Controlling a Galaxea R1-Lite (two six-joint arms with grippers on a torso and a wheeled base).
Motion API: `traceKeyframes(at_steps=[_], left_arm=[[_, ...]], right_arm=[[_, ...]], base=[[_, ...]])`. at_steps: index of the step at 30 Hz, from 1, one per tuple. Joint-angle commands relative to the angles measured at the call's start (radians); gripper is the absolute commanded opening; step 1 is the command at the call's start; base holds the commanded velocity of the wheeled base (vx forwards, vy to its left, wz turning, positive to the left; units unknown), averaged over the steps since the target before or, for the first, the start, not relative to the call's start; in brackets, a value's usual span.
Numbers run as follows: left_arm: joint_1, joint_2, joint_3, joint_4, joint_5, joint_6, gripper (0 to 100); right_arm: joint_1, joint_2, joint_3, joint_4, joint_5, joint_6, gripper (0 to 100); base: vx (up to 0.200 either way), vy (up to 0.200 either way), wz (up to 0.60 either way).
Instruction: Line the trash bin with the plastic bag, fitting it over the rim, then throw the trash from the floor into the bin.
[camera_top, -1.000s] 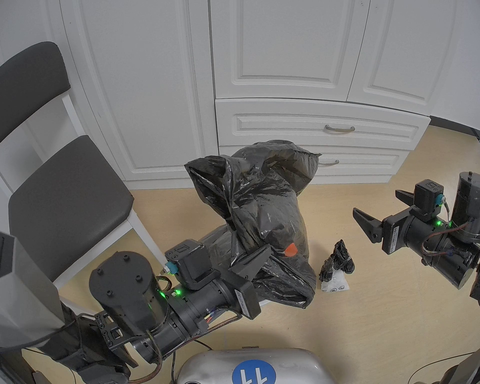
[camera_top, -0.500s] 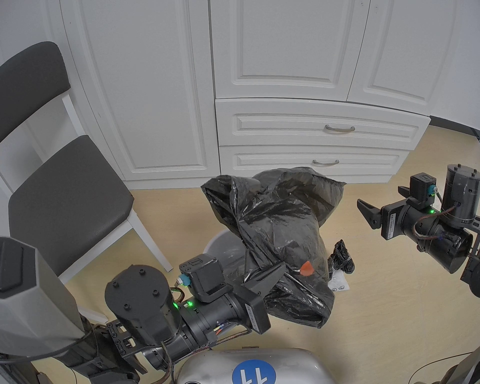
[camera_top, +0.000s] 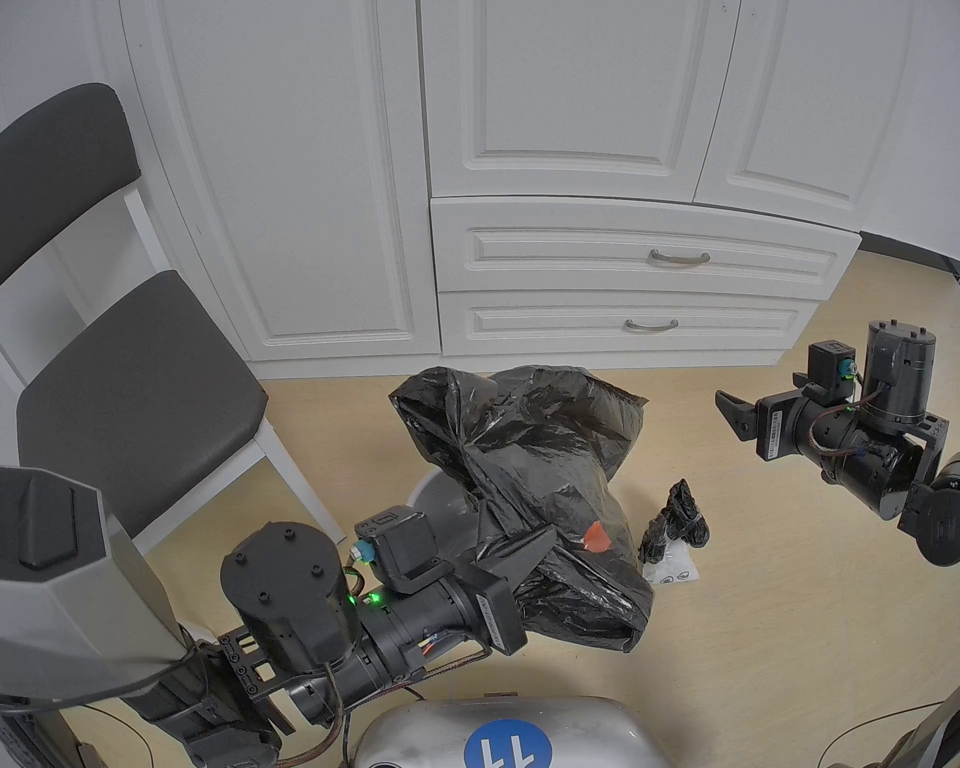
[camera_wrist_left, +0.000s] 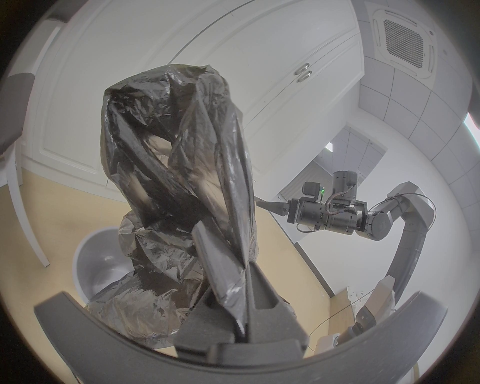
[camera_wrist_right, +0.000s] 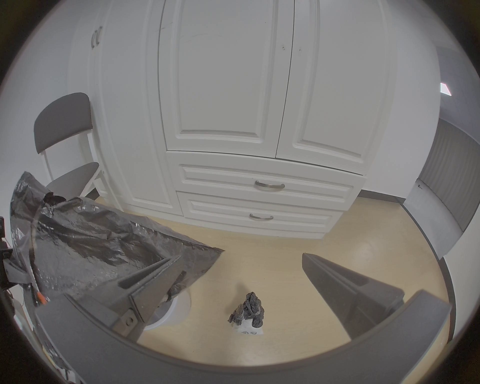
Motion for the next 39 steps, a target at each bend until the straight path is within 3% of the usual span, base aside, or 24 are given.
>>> traceKeyframes(at_steps=[1,11,14,19,33,39], left_arm=[[-0.003,-0.005,-0.011,-0.001,0.002,-0.001,0],[0.009,0.036,-0.174,0.004,-0.01,-0.002,0],[0.032,0.045,-0.199,0.005,-0.091,0.001,0],[0.076,0.084,-0.197,0.004,-0.11,0.002,0],[0.187,0.12,0.038,0.001,-0.139,0.001,0],[0.256,0.094,0.134,0.004,-0.173,0.076,0]], right_arm=[[-0.012,0.037,-0.012,0.0,0.003,0.0,100],[-0.026,0.06,-0.036,-0.003,0.003,0.037,100],[-0.034,0.06,-0.044,-0.006,0.003,0.045,100],[-0.037,0.065,-0.047,-0.006,0.005,0.045,100],[-0.037,0.111,-0.065,-0.006,0.016,0.06,100],[-0.04,0.143,-0.09,0.02,0.094,0.091,100]], base=[[0.0,0.0,0.0],[0.0,0.0,0.0],[0.0,0.0,0.0],[0.0,0.0,0.0],[0.0,0.0,0.0],[0.0,0.0,0.0]])
